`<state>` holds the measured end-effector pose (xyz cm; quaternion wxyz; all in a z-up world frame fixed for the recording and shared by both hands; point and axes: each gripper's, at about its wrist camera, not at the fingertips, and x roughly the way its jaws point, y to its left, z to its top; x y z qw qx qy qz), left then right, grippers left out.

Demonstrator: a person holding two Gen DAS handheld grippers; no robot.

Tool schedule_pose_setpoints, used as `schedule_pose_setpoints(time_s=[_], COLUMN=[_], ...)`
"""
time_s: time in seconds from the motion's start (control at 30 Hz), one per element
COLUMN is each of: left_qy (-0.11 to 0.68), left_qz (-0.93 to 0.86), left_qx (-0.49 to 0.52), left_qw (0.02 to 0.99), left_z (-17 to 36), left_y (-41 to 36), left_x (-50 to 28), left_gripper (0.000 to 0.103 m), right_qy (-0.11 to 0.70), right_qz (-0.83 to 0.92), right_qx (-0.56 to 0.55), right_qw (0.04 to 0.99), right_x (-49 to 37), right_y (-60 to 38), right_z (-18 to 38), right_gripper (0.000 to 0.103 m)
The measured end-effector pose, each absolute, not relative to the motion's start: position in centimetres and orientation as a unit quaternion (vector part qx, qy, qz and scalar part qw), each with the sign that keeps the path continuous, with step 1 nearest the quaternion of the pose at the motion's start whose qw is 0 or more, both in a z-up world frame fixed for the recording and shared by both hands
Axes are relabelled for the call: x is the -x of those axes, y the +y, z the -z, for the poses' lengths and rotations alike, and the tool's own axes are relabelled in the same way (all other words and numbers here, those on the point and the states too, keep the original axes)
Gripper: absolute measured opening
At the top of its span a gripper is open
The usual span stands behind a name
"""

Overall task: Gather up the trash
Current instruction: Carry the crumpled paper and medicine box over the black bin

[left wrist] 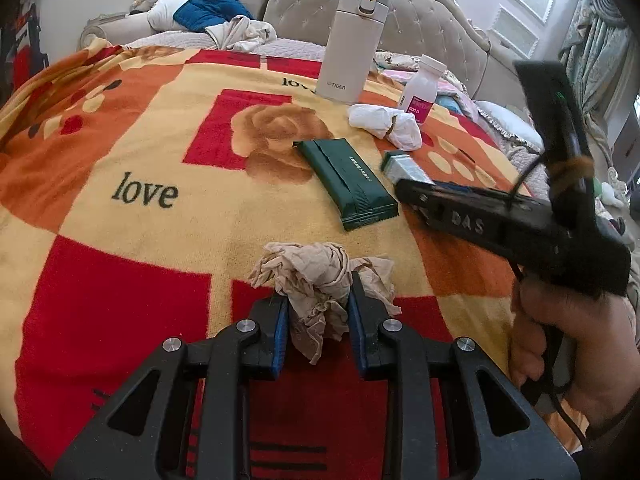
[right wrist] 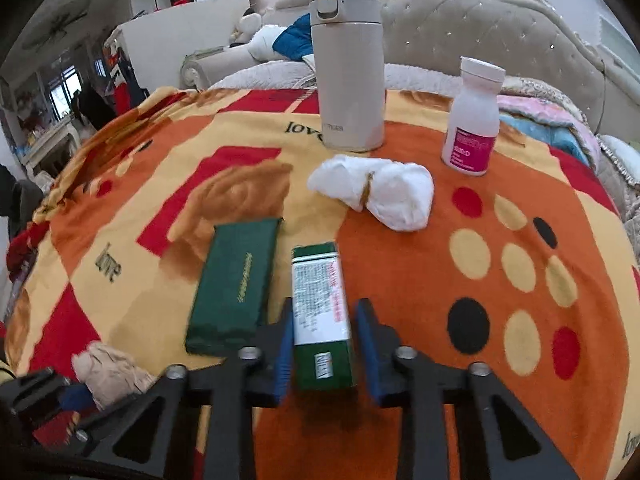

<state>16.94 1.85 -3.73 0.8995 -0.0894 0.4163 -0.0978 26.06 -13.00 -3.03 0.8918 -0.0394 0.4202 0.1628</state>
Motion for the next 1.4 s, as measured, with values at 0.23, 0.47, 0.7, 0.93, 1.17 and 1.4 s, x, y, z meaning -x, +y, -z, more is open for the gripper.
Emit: schedule_pose_setpoints(time_s=[0.23,0.47,0.7,0.93,1.17,1.4], left_qy=[0.417,0.417,0.416,0.416,0.416,0.401], left_qz=[0.095,0.09,0.082,0.075,0.07,0.066], left_qx=[0.086,0.079,0.068,0.058,0.049,0.026], left_qw=[0.9,0.901,0.903,0.904,0.905,0.913], left_z=[3.7,3.6,3.5,3.5,3.5,2.5], left_y=[1.6,1.3,0.9,0.7,0.5,-0.9], left_x=[-16.9,-16.8,-16.7,-16.6,-16.5,-15.6], left_gripper=[0.026,0.026,0.027,0.028,0.028,0.023], right_qy=[0.406,0.382,0.339,0.332,0.328,0.322], right_qz=[-0.149,-0.141,-0.118,-0.092,-0.062,-0.024], right_qx=[0.039,0.002,-0.026,-0.016,-0.002,-0.045], right_qw=[0.901,0.913,0.933,0.939,0.943,0.945], right_x=[-21.3,-12.3,-7.8,-6.4,-4.0,-1.5], right_y=[-16.3,-23.2,-26.8,-28.8,-31.9,-37.1], right_z=[1.5,0.8,-0.3,-0.6,-1.3,-1.6], right_gripper=[0.024,0.024,0.024,0.024,0.024,0.024])
